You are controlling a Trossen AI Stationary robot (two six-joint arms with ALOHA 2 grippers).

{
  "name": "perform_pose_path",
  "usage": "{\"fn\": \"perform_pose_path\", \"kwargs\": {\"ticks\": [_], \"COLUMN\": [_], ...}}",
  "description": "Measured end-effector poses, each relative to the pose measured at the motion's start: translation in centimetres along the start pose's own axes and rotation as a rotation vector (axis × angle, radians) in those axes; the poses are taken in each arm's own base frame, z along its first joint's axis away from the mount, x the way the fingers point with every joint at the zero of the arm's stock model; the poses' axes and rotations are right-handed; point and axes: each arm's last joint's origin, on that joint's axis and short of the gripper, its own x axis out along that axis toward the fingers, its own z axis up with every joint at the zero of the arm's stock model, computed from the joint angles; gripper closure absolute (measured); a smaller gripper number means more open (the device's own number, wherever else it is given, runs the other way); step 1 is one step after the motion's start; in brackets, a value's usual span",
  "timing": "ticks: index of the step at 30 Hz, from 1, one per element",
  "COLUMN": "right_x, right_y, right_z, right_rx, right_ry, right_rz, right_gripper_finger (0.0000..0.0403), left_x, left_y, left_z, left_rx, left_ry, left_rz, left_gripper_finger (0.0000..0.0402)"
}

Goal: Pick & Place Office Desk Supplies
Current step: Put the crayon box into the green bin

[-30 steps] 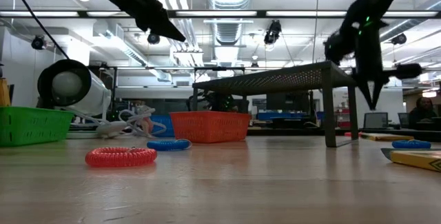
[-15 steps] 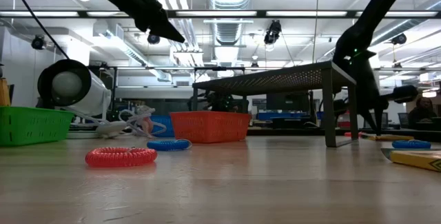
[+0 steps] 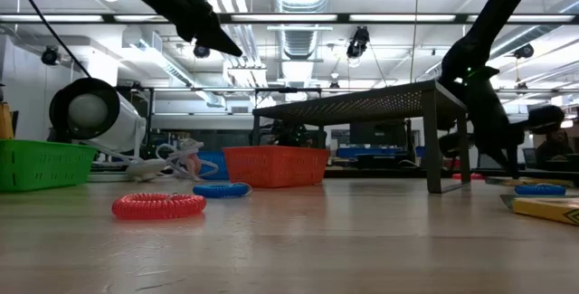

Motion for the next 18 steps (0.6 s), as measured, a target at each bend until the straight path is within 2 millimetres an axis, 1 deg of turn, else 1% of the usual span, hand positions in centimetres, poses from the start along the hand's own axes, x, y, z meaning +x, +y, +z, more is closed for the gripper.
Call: {"fn": "perform_pose_path", "kwargs": {"ticks": [4, 8, 12, 18], "right_x": [1.2, 1.9, 2.1, 2.0], "right_y": [-0.3, -0.3, 0.1, 0.3], "right_z": [-1.2, -2.3, -3.2, -3.6], "right_rx": [0.025, 0.042, 0.056, 0.084], "right_ry": [0.056, 0.112, 0.156, 0.171], "right_rz": [-0.039, -0.047, -0.035, -0.014], "right_gripper_finger": [0.0394, 0.0394, 0.0394, 0.0394], "left_x": [0.0, 0.0, 0.0, 0.0], "left_y": [0.0, -0.1, -0.1, -0.1], "left_z": [-0.1, -0.1, -0.1, -0.3], "left_rx": [-0.012, -0.012, -0.015, -0.013], "left_ry": [0.007, 0.012, 0.015, 0.028], "left_rz": [-0.003, -0.005, -0.007, -0.012], "left_gripper_finger": [0.0213, 0.0213, 0.0213, 0.0213]}}
